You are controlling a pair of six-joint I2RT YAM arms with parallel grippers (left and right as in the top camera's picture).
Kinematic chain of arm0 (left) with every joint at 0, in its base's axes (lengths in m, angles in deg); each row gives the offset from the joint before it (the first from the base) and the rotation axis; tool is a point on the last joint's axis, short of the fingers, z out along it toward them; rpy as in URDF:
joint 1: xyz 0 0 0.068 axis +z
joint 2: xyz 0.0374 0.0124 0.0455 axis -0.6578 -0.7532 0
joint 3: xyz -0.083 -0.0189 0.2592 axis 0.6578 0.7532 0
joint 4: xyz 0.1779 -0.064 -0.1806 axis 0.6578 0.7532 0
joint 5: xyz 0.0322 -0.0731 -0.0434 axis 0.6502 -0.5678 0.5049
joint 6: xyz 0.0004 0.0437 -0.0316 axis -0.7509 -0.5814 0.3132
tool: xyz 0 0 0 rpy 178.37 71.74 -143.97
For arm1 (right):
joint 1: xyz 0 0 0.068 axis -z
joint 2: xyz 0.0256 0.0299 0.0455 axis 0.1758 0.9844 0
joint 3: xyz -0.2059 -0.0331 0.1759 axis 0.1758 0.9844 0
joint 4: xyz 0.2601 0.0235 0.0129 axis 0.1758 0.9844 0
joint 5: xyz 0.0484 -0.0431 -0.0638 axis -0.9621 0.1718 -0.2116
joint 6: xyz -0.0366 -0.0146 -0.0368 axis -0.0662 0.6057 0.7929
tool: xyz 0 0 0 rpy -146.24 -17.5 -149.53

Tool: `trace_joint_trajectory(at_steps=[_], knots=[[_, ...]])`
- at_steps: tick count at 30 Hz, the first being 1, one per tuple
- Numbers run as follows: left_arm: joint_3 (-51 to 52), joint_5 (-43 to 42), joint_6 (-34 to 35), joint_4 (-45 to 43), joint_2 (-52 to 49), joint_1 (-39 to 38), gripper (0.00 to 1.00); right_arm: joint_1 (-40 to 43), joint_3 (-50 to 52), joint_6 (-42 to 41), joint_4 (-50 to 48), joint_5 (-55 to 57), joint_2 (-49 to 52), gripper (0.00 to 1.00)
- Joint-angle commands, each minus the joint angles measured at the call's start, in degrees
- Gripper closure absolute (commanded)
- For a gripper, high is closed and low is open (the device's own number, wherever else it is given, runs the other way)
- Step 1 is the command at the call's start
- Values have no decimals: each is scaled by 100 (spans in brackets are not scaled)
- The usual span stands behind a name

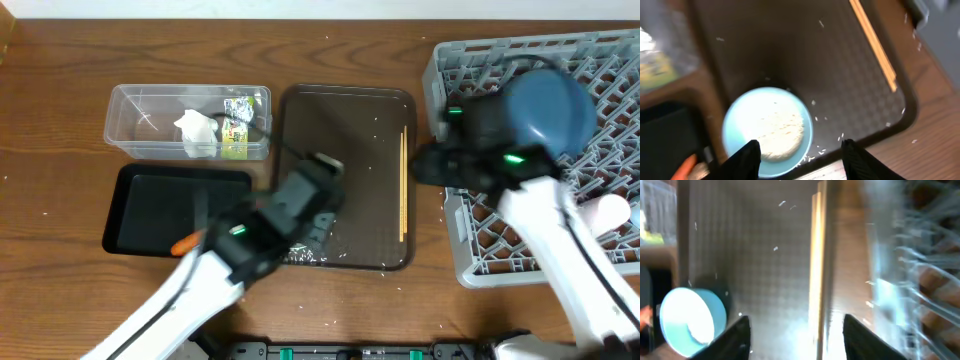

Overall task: Sort waste into correct bins and load items into the dishwasher rack
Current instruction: 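Reach the right gripper to a wooden chopstick on the tray and grasp it, then carry the chopstick with the right gripper and drop it in the rack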

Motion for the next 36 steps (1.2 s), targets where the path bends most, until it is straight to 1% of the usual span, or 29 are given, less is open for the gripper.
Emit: trace_joint_trajectory(at_steps=[1,3,5,8,9,15,24,26,27,29,30,33,36], knots=[[-127,192,417,118,737,409,45,-492,-20,-85,-166,468,732,60],[-127,188,468,179,1036,625,37,-590,-20,-238,-334,498,1161,67],[-127,188,479,350,1303,791,32,-634,-20,-293,-516,505,1561,69],[-127,190,474,636,1569,916,20,-627,-20,-295,-752,664,2074,73],[-127,190,474,697,1620,938,2,-614,-20,-293,-817,693,2194,74],[-127,188,455,780,1661,938,2,-599,-20,-289,-1040,693,2684,72],[-125,188,457,778,1537,938,2,-640,-20,-310,-1078,713,3259,73],[-125,188,457,778,1515,938,2,-640,-20,-269,-1051,715,3257,76],[-125,188,457,778,1493,938,2,-640,-24,-219,-1060,693,3224,80],[-125,188,457,778,1462,938,2,-643,-26,-133,-1110,693,3154,96],[-125,188,457,778,1449,938,2,-643,-35,-81,-1128,667,3088,99],[-125,188,457,780,1416,938,2,-640,-42,219,-1134,404,2800,99],[-125,188,457,778,1388,938,2,-605,-42,468,-1010,212,2267,99]])
